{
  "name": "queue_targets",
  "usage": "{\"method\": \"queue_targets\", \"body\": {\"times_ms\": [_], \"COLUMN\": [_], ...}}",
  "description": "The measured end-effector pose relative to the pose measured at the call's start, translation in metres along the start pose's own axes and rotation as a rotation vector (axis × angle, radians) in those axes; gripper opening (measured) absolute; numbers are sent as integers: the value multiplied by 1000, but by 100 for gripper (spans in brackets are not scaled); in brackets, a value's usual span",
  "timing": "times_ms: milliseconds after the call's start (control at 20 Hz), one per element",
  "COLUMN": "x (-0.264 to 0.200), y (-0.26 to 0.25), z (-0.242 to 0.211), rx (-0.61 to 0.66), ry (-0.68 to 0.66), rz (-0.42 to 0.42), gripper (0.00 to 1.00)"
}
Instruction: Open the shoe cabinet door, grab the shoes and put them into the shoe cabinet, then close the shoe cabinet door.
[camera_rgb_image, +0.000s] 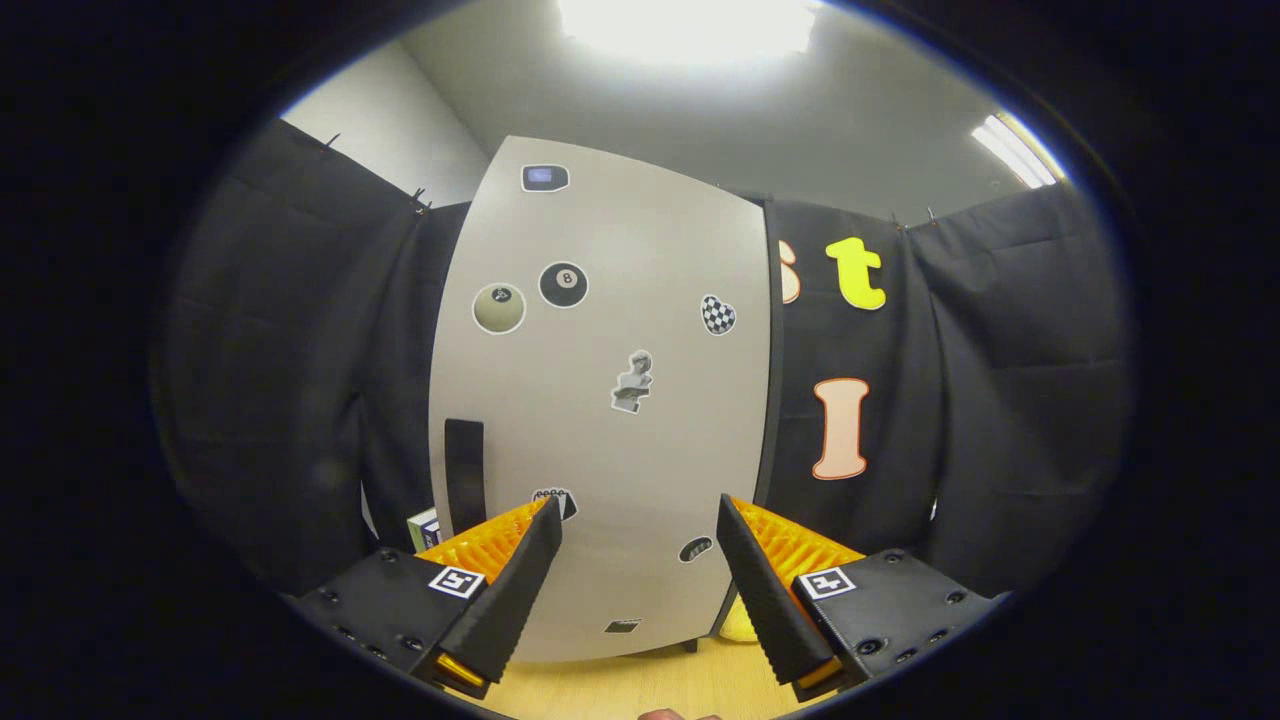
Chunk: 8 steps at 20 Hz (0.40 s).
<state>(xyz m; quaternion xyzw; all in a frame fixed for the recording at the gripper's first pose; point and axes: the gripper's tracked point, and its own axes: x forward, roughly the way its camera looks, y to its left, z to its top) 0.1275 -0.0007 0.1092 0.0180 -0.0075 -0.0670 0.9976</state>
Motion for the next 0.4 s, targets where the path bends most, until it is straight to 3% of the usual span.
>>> {"method": "queue_targets", "body": {"times_ms": [400], "x": [-34], "y": [-15], "z": [-43], "rx": [56], "ry": [70], "rz": [-43], "gripper": [98]}}
